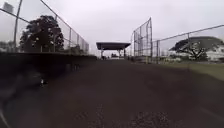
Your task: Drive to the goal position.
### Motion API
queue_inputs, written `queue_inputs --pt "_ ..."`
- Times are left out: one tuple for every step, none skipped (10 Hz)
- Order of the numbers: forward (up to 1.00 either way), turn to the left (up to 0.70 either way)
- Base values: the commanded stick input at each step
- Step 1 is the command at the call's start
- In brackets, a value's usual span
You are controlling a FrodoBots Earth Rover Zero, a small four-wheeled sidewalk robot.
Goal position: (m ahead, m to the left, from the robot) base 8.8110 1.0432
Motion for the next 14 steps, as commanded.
queue_inputs --pt "1.0 0.0" --pt "1.0 0.0" --pt "1.0 0.0" --pt "1.0 0.0" --pt "1.0 0.0" --pt "1.0 0.0" --pt "1.0 0.0" --pt "1.0 0.0" --pt "1.0 0.0" --pt "1.0 0.0" --pt "1.0 0.0" --pt "1.0 0.0" --pt "1.0 0.0" --pt "1.0 0.0"
